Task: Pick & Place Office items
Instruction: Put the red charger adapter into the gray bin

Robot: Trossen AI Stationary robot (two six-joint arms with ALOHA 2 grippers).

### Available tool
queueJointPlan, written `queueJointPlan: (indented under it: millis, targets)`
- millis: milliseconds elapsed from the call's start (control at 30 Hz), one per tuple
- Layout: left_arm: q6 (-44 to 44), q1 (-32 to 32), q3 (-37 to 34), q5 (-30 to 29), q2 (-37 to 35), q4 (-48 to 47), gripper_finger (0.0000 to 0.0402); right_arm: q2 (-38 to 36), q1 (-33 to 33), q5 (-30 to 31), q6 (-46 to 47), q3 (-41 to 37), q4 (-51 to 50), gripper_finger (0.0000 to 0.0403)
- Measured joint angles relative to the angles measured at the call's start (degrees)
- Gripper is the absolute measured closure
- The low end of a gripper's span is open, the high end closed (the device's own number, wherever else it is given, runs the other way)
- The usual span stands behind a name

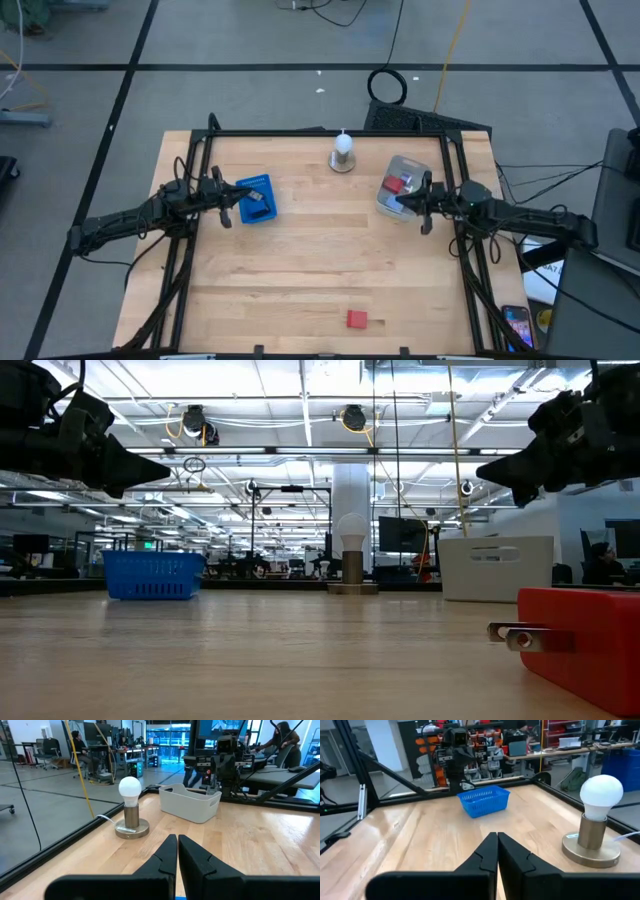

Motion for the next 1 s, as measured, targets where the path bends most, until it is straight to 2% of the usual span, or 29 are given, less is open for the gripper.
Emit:
queueJointPlan:
  millis: [200,400,500,567,700,900,1000]
  targets:
    - [0.5,0.0,0.0,0.0,0.0,0.0,0.0382,0.0,0.0,-0.1,0.3,-1.5,-0.4,0.0399]
    - [0.3,0.0,0.0,0.0,0.0,0.0,0.0382,1.7,0.5,-9.6,2.0,-0.1,0.0,0.0402]
    - [-0.1,0.0,0.0,0.0,0.0,0.0,0.0382,5.0,3.7,-10.1,0.8,2.3,-0.3,0.0402]
    - [-1.1,0.0,0.0,0.0,0.0,0.0,0.0382,8.0,7.2,-7.4,0.0,4.7,0.1,0.0402]
    - [-2.2,0.0,0.0,0.0,0.0,0.0,0.0382,16.6,16.0,2.3,1.9,10.0,-1.6,0.0402]
    - [-2.3,0.0,0.0,0.0,0.0,0.0,0.0382,33.9,31.6,18.7,4.1,18.5,-2.8,0.0402]
    - [-2.3,0.0,0.0,0.0,0.0,0.0,0.0382,42.7,37.7,23.4,7.3,24.6,-5.6,0.0403]
